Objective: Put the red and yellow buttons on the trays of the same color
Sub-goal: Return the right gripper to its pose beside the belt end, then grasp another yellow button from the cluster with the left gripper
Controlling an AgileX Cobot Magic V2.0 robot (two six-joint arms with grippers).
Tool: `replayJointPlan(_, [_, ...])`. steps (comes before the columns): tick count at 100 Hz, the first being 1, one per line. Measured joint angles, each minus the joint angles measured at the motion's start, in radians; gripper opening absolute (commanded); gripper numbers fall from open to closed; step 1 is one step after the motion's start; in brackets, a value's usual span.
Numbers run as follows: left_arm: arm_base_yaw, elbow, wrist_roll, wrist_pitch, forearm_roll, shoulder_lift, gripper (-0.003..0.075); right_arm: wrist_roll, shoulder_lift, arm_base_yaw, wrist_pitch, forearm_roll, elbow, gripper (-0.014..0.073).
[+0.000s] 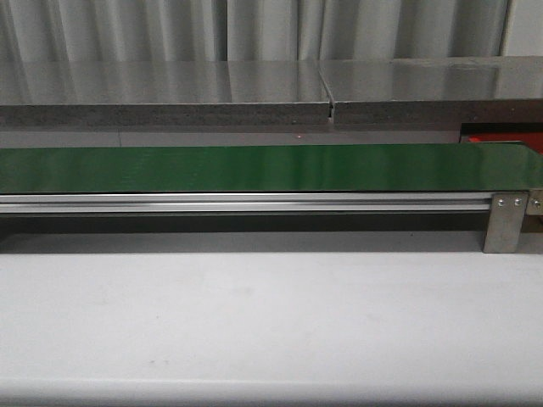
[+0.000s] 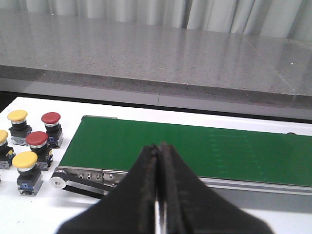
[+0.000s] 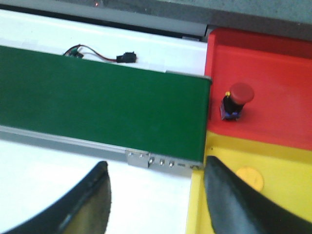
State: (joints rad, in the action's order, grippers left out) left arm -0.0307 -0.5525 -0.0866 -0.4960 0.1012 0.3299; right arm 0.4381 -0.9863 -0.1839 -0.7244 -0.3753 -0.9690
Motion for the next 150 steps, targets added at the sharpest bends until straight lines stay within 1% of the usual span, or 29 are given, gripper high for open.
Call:
replayJointPlan(20, [0.0, 0.0, 0.0, 0.0, 0.0, 0.0, -0.0019, 0.002, 0.196, 0.0, -0.002, 0.0, 0.212, 0.0012])
replayJointPlan(30, [0.0, 0.0, 0.0, 0.0, 0.0, 0.0, -0.0019, 0.002, 0.277, 0.0, -0.002, -0.002, 0.282, -0.0121])
replayJointPlan(47, [0.0, 0.0, 0.0, 0.0, 0.0, 0.0, -0.0019, 0.002, 0.34, 0.0, 0.036, -0.004, 0.329, -0.0117])
replayJointPlan(94, [0.0, 0.001, 0.0, 0.007, 0.0, 0.0, -0.0019, 0.002, 0.342, 0.0, 0.048, -0.004, 0.332, -0.0117])
replayJointPlan(103, [0.0, 0.01, 0.0, 0.004, 0.002, 0.0, -0.0007, 0.002, 0.342, 0.0, 0.048, -0.004, 0.332, -0.0117])
replayJointPlan(108, [0.0, 0.011, 0.0, -0.003, 0.009, 0.0, 0.003, 0.002, 0.342, 0.0, 0.048, -0.004, 0.332, -0.0117])
replayJointPlan(113, [0.0, 0.012, 0.0, -0.014, 0.014, 0.0, 0.0106, 0.002, 0.342, 0.0, 0.048, -0.004, 0.332, -0.0117])
replayJointPlan(115, [0.0, 0.012, 0.0, -0.019, 0.016, 0.0, 0.0151, 0.002, 0.342, 0.0, 0.048, -0.004, 0.332, -0.0117])
replayJointPlan(117, [0.0, 0.012, 0.0, -0.026, 0.016, 0.0, 0.0225, 0.002, 0.342, 0.0, 0.048, -0.004, 0.332, -0.0117])
replayJointPlan(120, [0.0, 0.012, 0.0, -0.033, 0.017, 0.0, 0.0288, 0.002, 0.342, 0.0, 0.048, -0.004, 0.332, -0.0117])
replayJointPlan(121, [0.0, 0.012, 0.0, -0.035, 0.017, 0.0, 0.0358, 0.002, 0.342, 0.0, 0.048, -0.004, 0.332, -0.0117])
replayJointPlan(122, [0.0, 0.012, 0.0, -0.038, 0.017, 0.0, 0.0358, 0.002, 0.342, 0.0, 0.048, -0.004, 0.332, -0.0117])
replayJointPlan(123, [0.0, 0.012, 0.0, -0.041, 0.017, 0.0, 0.0405, 0.002, 0.342, 0.0, 0.048, -0.004, 0.332, -0.0117])
replayJointPlan(124, [0.0, 0.012, 0.0, -0.045, 0.017, 0.0, 0.0428, 0.002, 0.342, 0.0, 0.048, -0.004, 0.332, -0.0117])
replayJointPlan(125, [0.0, 0.012, 0.0, -0.045, 0.017, 0.0, 0.0473, 0.002, 0.342, 0.0, 0.048, -0.004, 0.332, -0.0117])
replayJointPlan(127, [0.0, 0.012, 0.0, -0.05, 0.017, 0.0, 0.0517, 0.002, 0.342, 0.0, 0.048, -0.004, 0.332, -0.0117])
replayJointPlan(128, [0.0, 0.012, 0.0, -0.051, 0.017, 0.0, 0.0556, 0.002, 0.342, 0.0, 0.048, -0.004, 0.332, -0.0117])
replayJointPlan(132, [0.0, 0.012, 0.0, -0.057, 0.017, 0.0, 0.0654, 0.002, 0.342, 0.0, 0.048, -0.004, 0.332, -0.0117])
replayJointPlan(135, [0.0, 0.012, 0.0, -0.059, 0.015, 0.0, 0.07, 0.002, 0.342, 0.0, 0.048, -0.004, 0.332, -0.0117])
replayJointPlan(137, [0.0, 0.012, 0.0, -0.061, 0.013, 0.0, 0.0717, 0.002, 0.342, 0.0, 0.048, -0.004, 0.332, -0.0117])
replayJointPlan(141, [0.0, 0.012, 0.0, -0.061, 0.011, 0.0, 0.0706, 0.002, 0.342, 0.0, 0.048, -0.004, 0.332, -0.0117])
replayJointPlan(150, [0.0, 0.012, 0.0, -0.076, 0.005, 0.002, 0.0641, 0.002, 0.342, 0.0, 0.048, -0.004, 0.332, -0.0117])
